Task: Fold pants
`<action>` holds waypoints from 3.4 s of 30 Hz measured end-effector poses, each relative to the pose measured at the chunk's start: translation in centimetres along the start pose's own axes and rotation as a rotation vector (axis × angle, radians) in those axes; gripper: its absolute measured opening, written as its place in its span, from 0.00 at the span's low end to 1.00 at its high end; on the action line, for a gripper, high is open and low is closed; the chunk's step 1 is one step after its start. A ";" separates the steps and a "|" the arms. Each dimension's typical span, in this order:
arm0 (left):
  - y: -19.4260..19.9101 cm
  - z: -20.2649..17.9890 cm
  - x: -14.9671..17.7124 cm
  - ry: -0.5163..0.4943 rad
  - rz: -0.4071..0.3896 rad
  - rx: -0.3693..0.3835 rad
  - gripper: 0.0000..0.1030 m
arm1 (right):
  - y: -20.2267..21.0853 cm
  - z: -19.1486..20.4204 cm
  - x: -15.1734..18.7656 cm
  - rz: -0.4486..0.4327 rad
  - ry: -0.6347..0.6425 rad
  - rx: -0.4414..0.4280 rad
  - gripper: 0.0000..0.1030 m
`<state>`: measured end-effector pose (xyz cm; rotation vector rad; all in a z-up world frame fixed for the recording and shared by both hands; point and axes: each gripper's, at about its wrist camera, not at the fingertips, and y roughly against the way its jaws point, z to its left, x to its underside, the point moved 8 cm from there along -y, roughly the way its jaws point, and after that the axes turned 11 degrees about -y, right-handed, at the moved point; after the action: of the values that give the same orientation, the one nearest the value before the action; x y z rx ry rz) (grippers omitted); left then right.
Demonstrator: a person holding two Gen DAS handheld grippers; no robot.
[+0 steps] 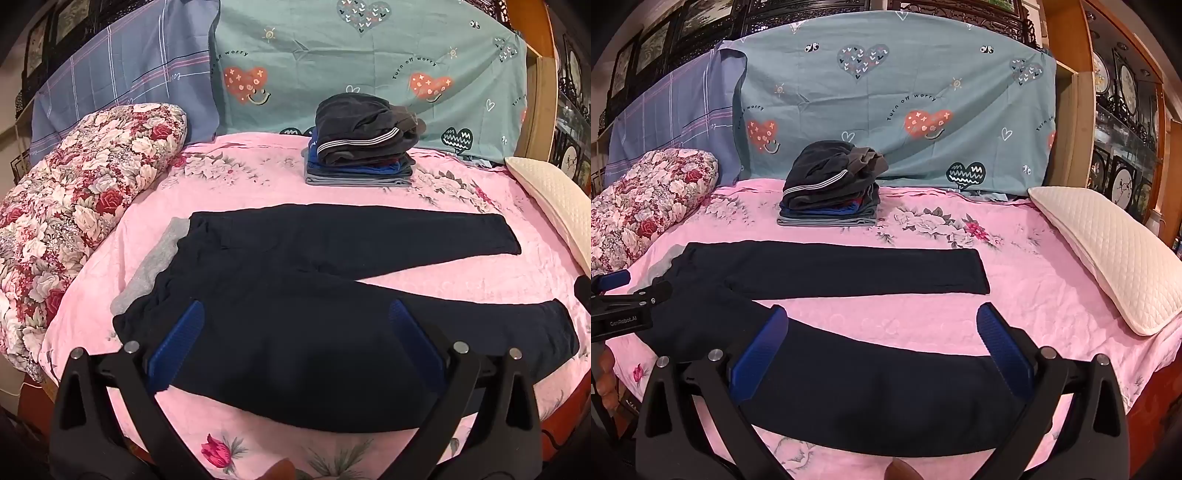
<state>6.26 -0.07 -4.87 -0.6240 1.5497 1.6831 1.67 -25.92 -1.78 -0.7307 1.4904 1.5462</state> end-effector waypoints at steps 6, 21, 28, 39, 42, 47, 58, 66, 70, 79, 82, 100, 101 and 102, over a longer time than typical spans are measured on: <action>0.2 -0.7 0.0 -0.023 -0.006 0.023 0.98 | 0.1 0.1 0.0 -0.004 0.005 -0.002 0.99; 0.1 -0.9 0.4 -0.027 0.004 0.059 0.98 | 0.1 -0.1 0.1 -0.006 0.004 -0.003 0.99; 0.4 -1.5 0.7 -0.008 -0.005 0.138 0.98 | 0.2 -0.1 0.1 -0.009 0.003 -0.004 0.99; 0.8 -2.7 1.2 -0.088 0.013 0.112 0.98 | 0.4 0.0 -0.3 -0.007 -0.006 -0.006 0.99; 0.7 -1.6 1.1 -0.052 0.010 0.095 0.98 | 0.3 -0.2 -0.2 -0.005 -0.008 -0.009 0.99; 0.6 -1.1 1.0 -0.028 -0.001 0.112 0.98 | 0.1 -0.4 -0.1 0.004 -0.020 -0.010 0.99; 0.6 -0.2 0.7 -0.027 -0.011 0.050 0.98 | -0.2 -1.2 0.1 0.006 -0.038 0.017 0.99; 0.8 0.3 0.5 -0.032 -0.025 0.021 0.98 | -0.4 -1.6 0.0 0.007 -0.038 0.033 0.99; 0.8 0.5 0.4 -0.031 -0.027 0.018 0.98 | -0.6 -2.0 0.1 0.014 -0.048 0.045 0.99; 0.7 0.5 0.5 -0.035 -0.025 0.021 0.98 | -0.7 -2.1 0.3 0.020 -0.043 0.043 0.99; 0.7 0.5 0.5 -0.034 -0.024 0.021 0.98 | -0.8 -2.1 0.4 0.023 -0.041 0.044 0.99; 0.1 1.1 1.1 -0.032 -0.011 0.014 0.98 | -1.1 -1.7 0.9 0.034 -0.028 0.046 0.99; -0.1 1.3 1.1 -0.037 -0.008 0.009 0.98 | -1.2 -1.6 0.9 0.040 -0.025 0.043 0.99; -0.4 2.0 1.1 -0.046 0.001 -0.005 0.98 | -1.3 -1.6 0.9 0.044 -0.020 0.036 0.99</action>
<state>6.16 2.06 -5.64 -0.5836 1.5137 1.6910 2.14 -27.37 -3.41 -0.6637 1.5244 1.5509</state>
